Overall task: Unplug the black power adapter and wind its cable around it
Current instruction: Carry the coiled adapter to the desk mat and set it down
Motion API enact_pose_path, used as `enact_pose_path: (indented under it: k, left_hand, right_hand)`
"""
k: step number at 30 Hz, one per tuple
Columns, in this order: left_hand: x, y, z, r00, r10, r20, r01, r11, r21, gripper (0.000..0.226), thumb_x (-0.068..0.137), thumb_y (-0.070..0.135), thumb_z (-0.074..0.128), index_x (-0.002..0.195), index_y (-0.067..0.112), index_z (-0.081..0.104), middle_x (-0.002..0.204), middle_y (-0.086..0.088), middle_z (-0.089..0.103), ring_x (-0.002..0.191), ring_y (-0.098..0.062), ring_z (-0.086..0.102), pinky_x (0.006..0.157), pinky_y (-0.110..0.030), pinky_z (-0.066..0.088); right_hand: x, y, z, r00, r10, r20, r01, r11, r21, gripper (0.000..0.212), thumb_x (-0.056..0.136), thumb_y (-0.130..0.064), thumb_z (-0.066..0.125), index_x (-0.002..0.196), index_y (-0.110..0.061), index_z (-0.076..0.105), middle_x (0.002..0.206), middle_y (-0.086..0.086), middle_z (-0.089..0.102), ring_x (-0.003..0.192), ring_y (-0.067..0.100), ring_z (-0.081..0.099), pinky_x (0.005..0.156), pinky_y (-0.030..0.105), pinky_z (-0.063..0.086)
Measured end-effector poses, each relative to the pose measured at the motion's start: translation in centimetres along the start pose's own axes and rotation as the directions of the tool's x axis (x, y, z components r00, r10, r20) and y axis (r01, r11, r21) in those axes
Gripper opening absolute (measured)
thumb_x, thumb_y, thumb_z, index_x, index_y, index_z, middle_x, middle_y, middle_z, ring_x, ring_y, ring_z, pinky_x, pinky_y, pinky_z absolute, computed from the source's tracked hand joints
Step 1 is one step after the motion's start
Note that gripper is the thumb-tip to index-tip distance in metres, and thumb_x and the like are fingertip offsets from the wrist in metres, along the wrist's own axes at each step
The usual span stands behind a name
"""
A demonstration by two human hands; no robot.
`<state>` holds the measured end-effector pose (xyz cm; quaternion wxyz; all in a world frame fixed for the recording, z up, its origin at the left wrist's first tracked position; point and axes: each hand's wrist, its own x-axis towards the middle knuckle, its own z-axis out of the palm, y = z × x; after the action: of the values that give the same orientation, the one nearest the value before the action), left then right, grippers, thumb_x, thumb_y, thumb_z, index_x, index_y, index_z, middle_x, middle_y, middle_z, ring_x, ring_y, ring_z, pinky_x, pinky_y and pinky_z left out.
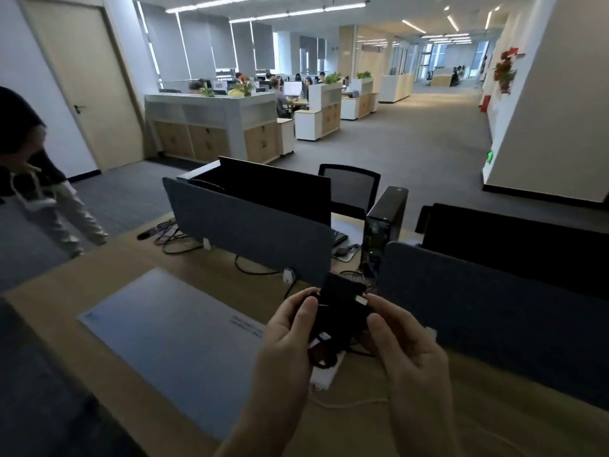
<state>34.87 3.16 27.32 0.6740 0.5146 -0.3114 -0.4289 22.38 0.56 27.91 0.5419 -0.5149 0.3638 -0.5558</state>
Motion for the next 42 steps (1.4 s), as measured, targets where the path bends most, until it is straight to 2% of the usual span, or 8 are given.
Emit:
enact_pose_path:
  k: [5, 9, 12, 15, 18, 27, 33, 42]
  left_hand:
    - [3.7, -0.8, -9.6, 0.979, -0.053, -0.195, 0.055, 0.998, 0.004, 0.022, 0.094, 0.031, 0.052, 0.108, 0.024, 0.067, 0.104, -0.008, 0.074, 0.097, -0.022, 0.071, 0.084, -0.043, 0.058]
    - [7.3, -0.3, -18.0, 0.95, -0.049, -0.308, 0.076, 0.994, 0.074, 0.027, 0.096, 0.034, 0.049, 0.122, 0.036, 0.058, 0.109, 0.007, 0.071, 0.102, -0.014, 0.067, 0.088, -0.04, 0.058]
    - [9.9, 0.4, -23.8, 0.932, -0.052, -0.359, 0.087, 0.993, 0.081, 0.018, 0.094, 0.036, 0.051, 0.107, 0.033, 0.063, 0.095, 0.009, 0.074, 0.09, -0.008, 0.071, 0.079, -0.032, 0.061]
    - [12.5, 1.0, -29.1, 0.918, -0.098, -0.384, 0.135, 0.988, 0.071, 0.039, 0.08, 0.05, 0.051, 0.11, 0.029, 0.064, 0.098, 0.007, 0.073, 0.09, -0.009, 0.071, 0.081, -0.037, 0.061]
    - [15.0, 0.6, -32.6, 0.911, -0.164, -0.379, 0.202, 0.978, 0.061, 0.051, 0.077, 0.054, 0.049, 0.12, 0.028, 0.06, 0.107, 0.008, 0.07, 0.094, -0.009, 0.069, 0.086, -0.039, 0.06]
    - [23.1, -1.1, -39.2, 0.921, -0.194, -0.337, 0.298, 0.909, 0.291, 0.034, 0.096, 0.03, 0.054, 0.13, 0.029, 0.053, 0.112, 0.016, 0.066, 0.109, -0.007, 0.063, 0.098, -0.035, 0.052]
    - [29.0, -0.5, -44.3, 0.929, -0.211, -0.304, 0.314, 0.883, 0.348, 0.016, 0.094, 0.022, 0.059, 0.1, 0.037, 0.062, 0.092, 0.015, 0.075, 0.093, -0.003, 0.07, 0.087, -0.028, 0.056]
    - [41.7, -2.3, -56.2, 0.944, -0.269, -0.192, 0.326, 0.857, 0.4, 0.015, 0.092, 0.021, 0.063, 0.099, 0.034, 0.066, 0.088, 0.013, 0.077, 0.087, -0.001, 0.072, 0.075, -0.018, 0.055]
  right_hand:
    - [1.5, 6.3, 10.0, 0.989, 0.138, 0.05, -0.138, 0.99, -0.004, 0.012, 0.083, -0.011, 0.061, 0.094, -0.018, 0.062, 0.087, -0.005, 0.075, 0.086, 0.014, 0.07, 0.074, 0.028, 0.06]
    - [1.5, 11.2, 20.0, 0.98, 0.182, 0.081, -0.175, 0.981, -0.085, 0.013, 0.087, -0.01, 0.06, 0.095, -0.02, 0.06, 0.097, 0.001, 0.07, 0.088, 0.007, 0.068, 0.073, 0.022, 0.057]
    - [1.6, 13.7, 26.8, 0.978, 0.166, 0.128, -0.143, 0.975, -0.172, 0.025, 0.085, -0.005, 0.063, 0.096, -0.026, 0.056, 0.101, -0.002, 0.065, 0.09, -0.001, 0.065, 0.072, 0.011, 0.053]
    - [2.6, 16.1, 31.6, 0.964, 0.185, 0.19, -0.137, 0.962, -0.238, 0.029, 0.083, -0.002, 0.064, 0.094, -0.027, 0.055, 0.1, -0.005, 0.067, 0.091, 0.0, 0.065, 0.073, 0.011, 0.053]
    - [3.9, 18.8, 34.6, 0.948, 0.248, 0.199, -0.192, 0.945, -0.264, 0.029, 0.082, -0.004, 0.066, 0.091, -0.029, 0.057, 0.096, -0.005, 0.07, 0.093, 0.005, 0.067, 0.074, 0.016, 0.055]
    - [9.2, 25.5, 39.8, 0.92, 0.364, 0.143, -0.335, 0.922, -0.194, 0.023, 0.08, -0.003, 0.068, 0.088, -0.023, 0.061, 0.087, -0.017, 0.074, 0.087, 0.005, 0.069, 0.077, 0.028, 0.052]
    - [12.1, 29.0, 45.2, 0.899, 0.428, 0.091, -0.399, 0.887, -0.23, 0.018, 0.08, -0.014, 0.071, 0.086, -0.029, 0.062, 0.086, -0.018, 0.073, 0.086, 0.002, 0.068, 0.08, 0.031, 0.053]
    - [17.8, 37.2, 57.8, 0.882, 0.461, -0.098, -0.469, 0.841, -0.269, 0.018, 0.08, -0.016, 0.073, 0.085, -0.032, 0.066, 0.081, -0.012, 0.075, 0.08, -0.002, 0.068, 0.078, 0.027, 0.054]
